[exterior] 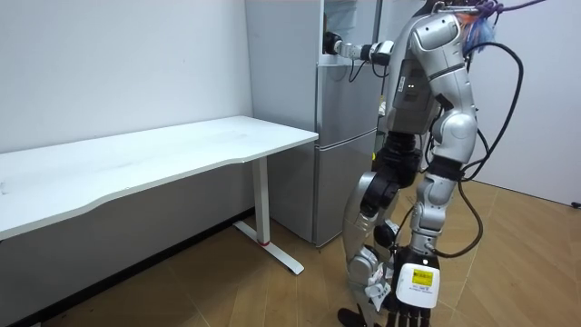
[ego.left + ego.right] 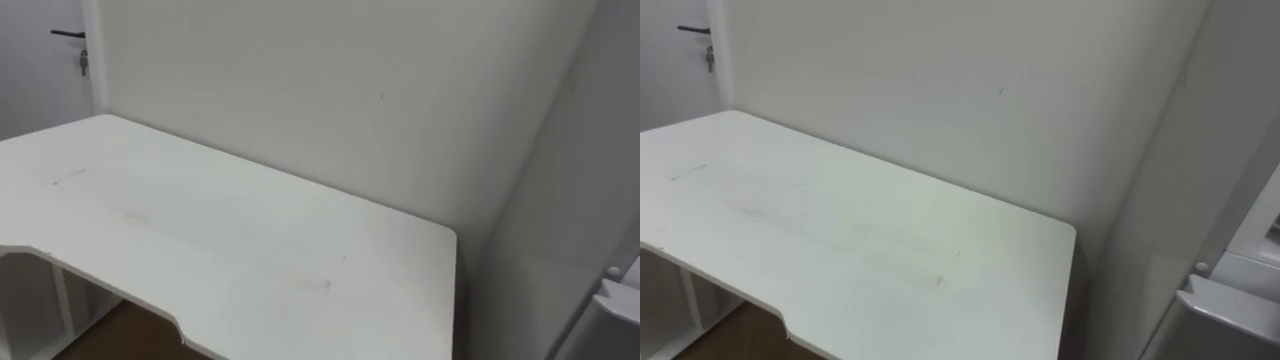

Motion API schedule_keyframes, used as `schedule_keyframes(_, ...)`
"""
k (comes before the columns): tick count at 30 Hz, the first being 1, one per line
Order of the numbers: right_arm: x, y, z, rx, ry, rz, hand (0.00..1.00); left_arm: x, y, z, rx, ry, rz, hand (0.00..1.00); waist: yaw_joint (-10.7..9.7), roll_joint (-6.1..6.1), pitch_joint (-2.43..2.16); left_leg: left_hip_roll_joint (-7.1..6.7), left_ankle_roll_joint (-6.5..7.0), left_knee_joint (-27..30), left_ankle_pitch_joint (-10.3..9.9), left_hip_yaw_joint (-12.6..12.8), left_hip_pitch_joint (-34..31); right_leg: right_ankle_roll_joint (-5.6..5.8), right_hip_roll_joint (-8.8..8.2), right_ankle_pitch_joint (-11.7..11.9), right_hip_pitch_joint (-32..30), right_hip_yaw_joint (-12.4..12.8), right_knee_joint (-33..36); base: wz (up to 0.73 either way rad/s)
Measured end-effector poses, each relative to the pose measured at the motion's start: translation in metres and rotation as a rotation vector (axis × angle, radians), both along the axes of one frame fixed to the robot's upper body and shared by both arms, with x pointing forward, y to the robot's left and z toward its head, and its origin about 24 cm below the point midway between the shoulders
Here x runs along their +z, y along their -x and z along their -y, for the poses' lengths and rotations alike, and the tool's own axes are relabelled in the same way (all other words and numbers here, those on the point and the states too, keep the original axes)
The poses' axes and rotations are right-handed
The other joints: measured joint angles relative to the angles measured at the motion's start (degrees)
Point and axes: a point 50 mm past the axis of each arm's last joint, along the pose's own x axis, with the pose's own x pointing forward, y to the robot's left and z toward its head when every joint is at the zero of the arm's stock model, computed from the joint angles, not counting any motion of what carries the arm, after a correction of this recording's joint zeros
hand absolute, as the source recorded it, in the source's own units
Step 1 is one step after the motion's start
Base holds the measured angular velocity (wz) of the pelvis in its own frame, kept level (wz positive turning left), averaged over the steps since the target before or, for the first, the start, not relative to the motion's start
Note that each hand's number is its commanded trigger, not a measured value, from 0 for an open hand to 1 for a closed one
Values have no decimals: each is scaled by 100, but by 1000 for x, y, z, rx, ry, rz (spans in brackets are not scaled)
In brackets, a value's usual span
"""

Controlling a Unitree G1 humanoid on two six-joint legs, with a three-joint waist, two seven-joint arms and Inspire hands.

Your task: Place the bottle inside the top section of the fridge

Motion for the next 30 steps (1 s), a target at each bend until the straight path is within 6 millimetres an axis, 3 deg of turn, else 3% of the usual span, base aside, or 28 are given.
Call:
schedule_keyframes(17, 1, -2, -2, 40, -49, 7, 0, 0, 2, 2, 0, 5, -6, 0, -23, 33, -11, 8, -12, -89, -18, 27, 211, 4, 26, 14, 188, 30, -94, -1)
schedule_keyframes(20, 9, -2, -2, 54, -65, 54, 0, -2, 3, 7, 9, 22, 0, 0, -57, 145, -20, 4, -5, -85, -22, 30, 193, 14, 23, 27, 182, 33, -104, 0)
schedule_keyframes(25, 24, -7, -16, 127, -72, 127, 0, -4, 2, 9, 2, 38, 1, 0, -201, 317, -98, -10, -4, -248, 35, 69, 241, 15, 0, 31, 183, 26, -90, -2)
schedule_keyframes(30, 29, -9, -29, 189, -81, 161, 0, -7, -3, 12, -3, 49, 2, 0, -337, 368, -86, -10, -24, -416, 67, 57, 405, 18, -6, 23, 282, -5, -77, 0)
